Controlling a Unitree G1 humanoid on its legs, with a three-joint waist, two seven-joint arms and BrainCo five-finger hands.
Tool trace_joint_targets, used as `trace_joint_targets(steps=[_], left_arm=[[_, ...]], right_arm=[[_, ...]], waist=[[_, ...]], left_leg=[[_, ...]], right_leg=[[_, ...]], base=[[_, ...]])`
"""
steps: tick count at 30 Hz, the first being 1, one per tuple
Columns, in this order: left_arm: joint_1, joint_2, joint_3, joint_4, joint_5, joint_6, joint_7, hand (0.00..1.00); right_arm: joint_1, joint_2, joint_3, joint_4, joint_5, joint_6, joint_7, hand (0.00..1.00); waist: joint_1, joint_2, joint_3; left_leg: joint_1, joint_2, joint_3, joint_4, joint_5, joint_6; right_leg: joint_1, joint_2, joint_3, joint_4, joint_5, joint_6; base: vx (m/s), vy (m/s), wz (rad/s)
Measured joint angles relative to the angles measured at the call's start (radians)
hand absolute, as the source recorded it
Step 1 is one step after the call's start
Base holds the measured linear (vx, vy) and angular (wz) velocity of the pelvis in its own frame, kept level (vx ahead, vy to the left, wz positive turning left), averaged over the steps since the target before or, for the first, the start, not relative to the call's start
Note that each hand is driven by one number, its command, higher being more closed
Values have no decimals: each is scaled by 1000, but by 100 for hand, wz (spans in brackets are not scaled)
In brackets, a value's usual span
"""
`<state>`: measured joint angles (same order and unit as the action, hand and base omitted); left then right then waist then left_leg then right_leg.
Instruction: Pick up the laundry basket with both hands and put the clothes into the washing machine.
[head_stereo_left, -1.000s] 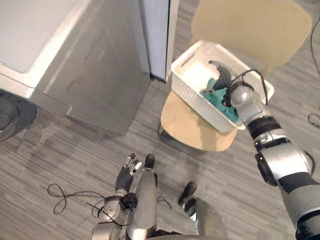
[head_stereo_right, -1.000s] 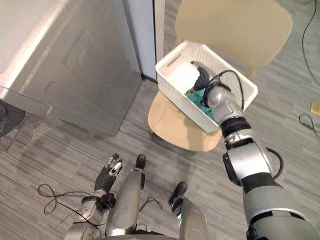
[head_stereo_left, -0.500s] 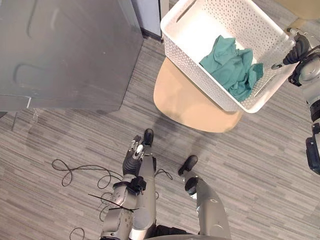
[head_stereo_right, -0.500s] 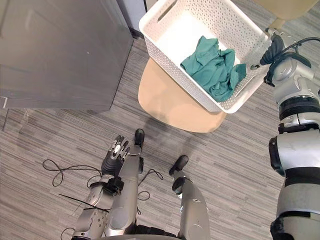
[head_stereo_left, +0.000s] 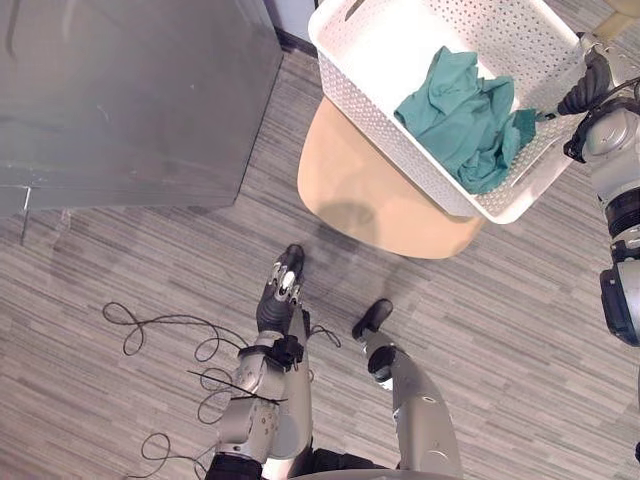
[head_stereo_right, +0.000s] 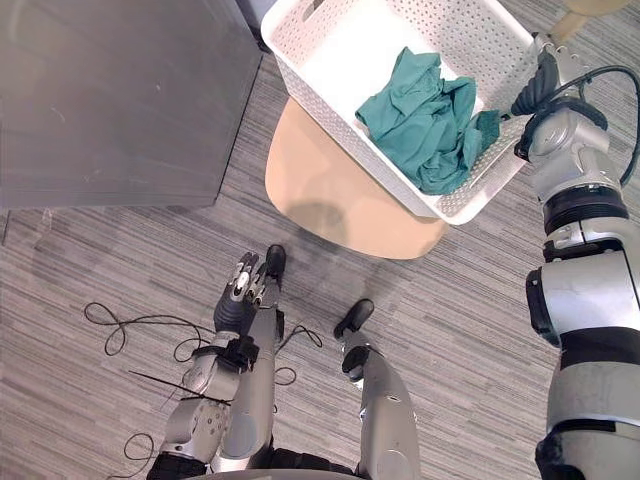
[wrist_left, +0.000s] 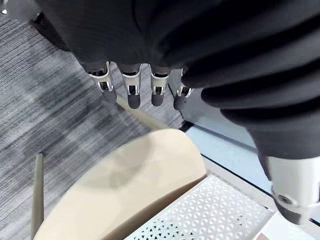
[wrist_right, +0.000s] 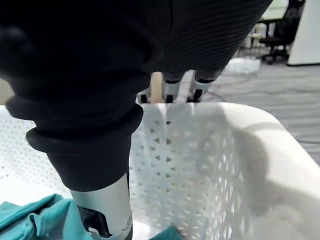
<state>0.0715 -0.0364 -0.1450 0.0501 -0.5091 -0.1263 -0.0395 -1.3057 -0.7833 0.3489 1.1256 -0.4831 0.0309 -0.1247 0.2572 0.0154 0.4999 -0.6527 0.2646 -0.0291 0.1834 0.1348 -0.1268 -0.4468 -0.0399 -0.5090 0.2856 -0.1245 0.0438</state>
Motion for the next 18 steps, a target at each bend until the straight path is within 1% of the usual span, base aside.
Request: trace_joint_targets(steps=[5, 8, 9, 10, 13, 14, 16, 17, 18], left_arm=[[-18, 0, 1, 0, 0, 0, 2, 0], [-35, 3, 17, 2, -2, 0, 11, 0], [-42, 3, 29, 4, -9, 0, 21, 0], [-55, 10, 40, 20, -10, -4, 23, 0], [-73, 30, 42, 49, -28, -5, 29, 0], [-73, 38, 45, 63, -29, -6, 40, 0], [-73, 40, 63, 80, -29, -7, 43, 0], [-74, 42, 76, 84, -29, -7, 46, 0], [-81, 49, 77, 94, -29, -9, 48, 0]], right_arm=[[0, 2, -30, -17, 0, 15, -8, 0], [-3, 3, -40, -97, 2, 16, -10, 0], [-14, 10, -40, -136, 3, 16, -12, 0], [-39, 22, -45, -157, 5, 17, -14, 0], [-81, 42, -86, -226, 8, 18, -45, 0], [-91, 53, -109, -286, 6, 19, -66, 0], [-98, 77, -127, -335, 2, 23, -92, 0], [-99, 93, -140, -368, 1, 27, -99, 0], [-98, 104, -157, -398, 0, 41, -113, 0]], waist=[[2, -2, -1], [2, -3, -1], [1, -3, -1], [-1, -5, -2], [-3, -10, -1], [-8, -14, -1], [-22, -23, 0], [-28, -36, -3], [-28, -44, -3]], left_leg=[[-1, 3, -11, -10, 7, 3], [-1, 3, -16, -10, 7, 3], [-1, 7, -17, -9, 7, 3], [0, 11, -18, -9, 7, 3], [0, 17, -19, -9, 7, 3], [1, 19, -19, -9, 7, 4], [3, 19, -18, -9, 7, 4], [3, 20, -15, -9, 7, 4], [5, 23, -10, -9, 7, 4]], right_leg=[[3, 5, -17, 5, 0, 0], [5, 7, -19, 7, 0, -1], [5, 12, -19, 5, 10, -15], [5, 16, -16, 3, 13, -20], [5, 24, -12, -4, 16, -25], [8, 28, -10, -12, 22, -34], [8, 28, -6, -15, 24, -36], [8, 31, 0, -23, 27, -40], [10, 37, 11, -35, 34, -47]], base=[[5, -2, 8], [4, 16, 3], [-11, 17, -5], [-12, 18, -6], [-13, 6, -5], [-11, 4, -7], [-10, 17, -8], [-12, 22, -14], [-12, 14, -17]])
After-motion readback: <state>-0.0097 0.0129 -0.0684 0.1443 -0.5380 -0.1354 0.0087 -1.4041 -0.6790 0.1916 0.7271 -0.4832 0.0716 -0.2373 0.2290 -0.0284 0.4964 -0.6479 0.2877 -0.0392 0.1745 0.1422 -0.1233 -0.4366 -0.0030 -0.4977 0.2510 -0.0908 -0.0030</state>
